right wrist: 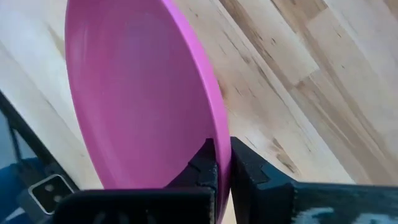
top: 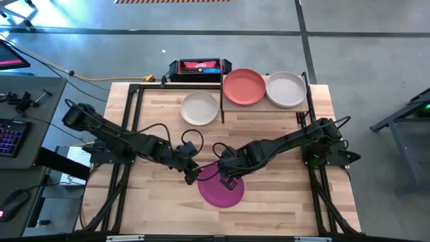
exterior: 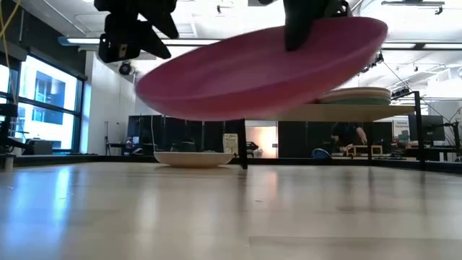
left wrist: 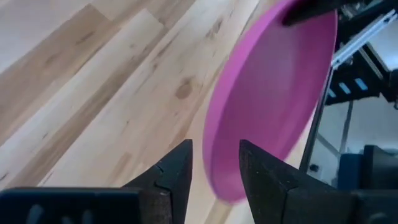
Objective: Place and stack plates onto a shelf
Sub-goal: Stack the pink plate on top of the orange plate on the shelf
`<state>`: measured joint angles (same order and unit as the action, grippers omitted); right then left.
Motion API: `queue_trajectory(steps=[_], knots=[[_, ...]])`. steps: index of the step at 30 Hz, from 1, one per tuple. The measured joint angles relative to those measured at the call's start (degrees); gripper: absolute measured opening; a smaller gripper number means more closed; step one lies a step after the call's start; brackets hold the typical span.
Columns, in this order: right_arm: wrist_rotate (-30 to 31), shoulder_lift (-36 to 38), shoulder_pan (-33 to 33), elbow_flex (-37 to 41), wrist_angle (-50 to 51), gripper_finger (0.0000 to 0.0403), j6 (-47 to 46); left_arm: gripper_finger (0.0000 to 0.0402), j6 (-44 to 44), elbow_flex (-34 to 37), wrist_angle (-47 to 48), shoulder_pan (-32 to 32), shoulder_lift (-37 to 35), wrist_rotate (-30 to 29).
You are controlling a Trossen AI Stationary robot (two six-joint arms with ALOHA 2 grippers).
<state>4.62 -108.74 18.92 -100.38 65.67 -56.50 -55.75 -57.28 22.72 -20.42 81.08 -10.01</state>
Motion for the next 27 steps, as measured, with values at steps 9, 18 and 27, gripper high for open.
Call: queue_trajectory(steps=[9, 18, 27], knots=[[-0.6, 1.3, -1.0, 0.0, 5.3, 0.0, 1.5, 0.0112, 5.3, -1.4, 0.2, 0.2, -3.6, -0.5], [-0.1, 4.9, -6.2, 0.0, 6.3, 0.0, 6.1, 0.0111, 11.1, -1.7, 2.1, 1.5, -10.2, -5.1], [-3.3, 7.8, -15.1, -0.1, 6.8, 0.0, 13.5, 0.0111, 15.5, -1.7, 9.5, 5.4, -16.0, -9.2]])
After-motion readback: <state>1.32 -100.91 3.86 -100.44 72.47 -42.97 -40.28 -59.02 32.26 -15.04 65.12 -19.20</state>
